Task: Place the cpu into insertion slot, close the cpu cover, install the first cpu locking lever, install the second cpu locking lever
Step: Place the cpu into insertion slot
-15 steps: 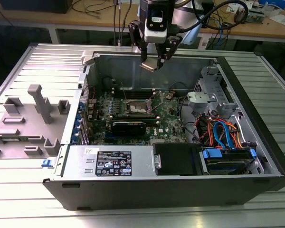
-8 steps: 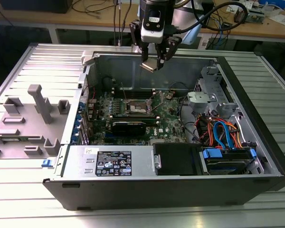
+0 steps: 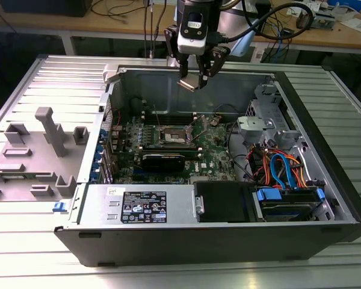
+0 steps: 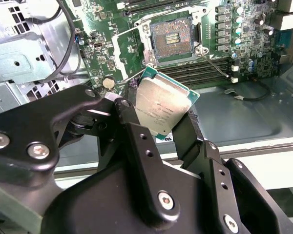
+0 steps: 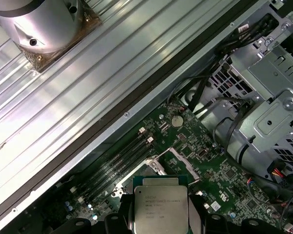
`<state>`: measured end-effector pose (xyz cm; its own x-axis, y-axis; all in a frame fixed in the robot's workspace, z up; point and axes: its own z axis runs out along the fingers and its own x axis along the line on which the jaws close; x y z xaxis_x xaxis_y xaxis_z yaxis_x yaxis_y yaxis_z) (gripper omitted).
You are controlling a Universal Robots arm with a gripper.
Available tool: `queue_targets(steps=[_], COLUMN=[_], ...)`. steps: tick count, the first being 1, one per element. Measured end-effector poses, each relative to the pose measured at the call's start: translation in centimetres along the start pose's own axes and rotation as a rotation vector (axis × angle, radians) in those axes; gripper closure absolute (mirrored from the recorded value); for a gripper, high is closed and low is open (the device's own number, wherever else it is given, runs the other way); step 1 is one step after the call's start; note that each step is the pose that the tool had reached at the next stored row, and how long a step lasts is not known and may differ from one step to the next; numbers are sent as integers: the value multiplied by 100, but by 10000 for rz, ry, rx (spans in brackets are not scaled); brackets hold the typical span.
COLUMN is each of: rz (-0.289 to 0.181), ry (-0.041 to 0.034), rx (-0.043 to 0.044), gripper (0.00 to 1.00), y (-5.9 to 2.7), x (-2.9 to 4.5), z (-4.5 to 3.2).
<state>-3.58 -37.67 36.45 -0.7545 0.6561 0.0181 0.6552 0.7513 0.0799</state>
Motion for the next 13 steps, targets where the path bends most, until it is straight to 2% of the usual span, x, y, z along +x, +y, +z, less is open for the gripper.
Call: queue_targets(steps=[8, 13], rz=[10, 501], ry=[-1, -40], rx=[0, -9], gripper=[46, 46], y=[0, 0], x=[0, 0], z=[0, 1])
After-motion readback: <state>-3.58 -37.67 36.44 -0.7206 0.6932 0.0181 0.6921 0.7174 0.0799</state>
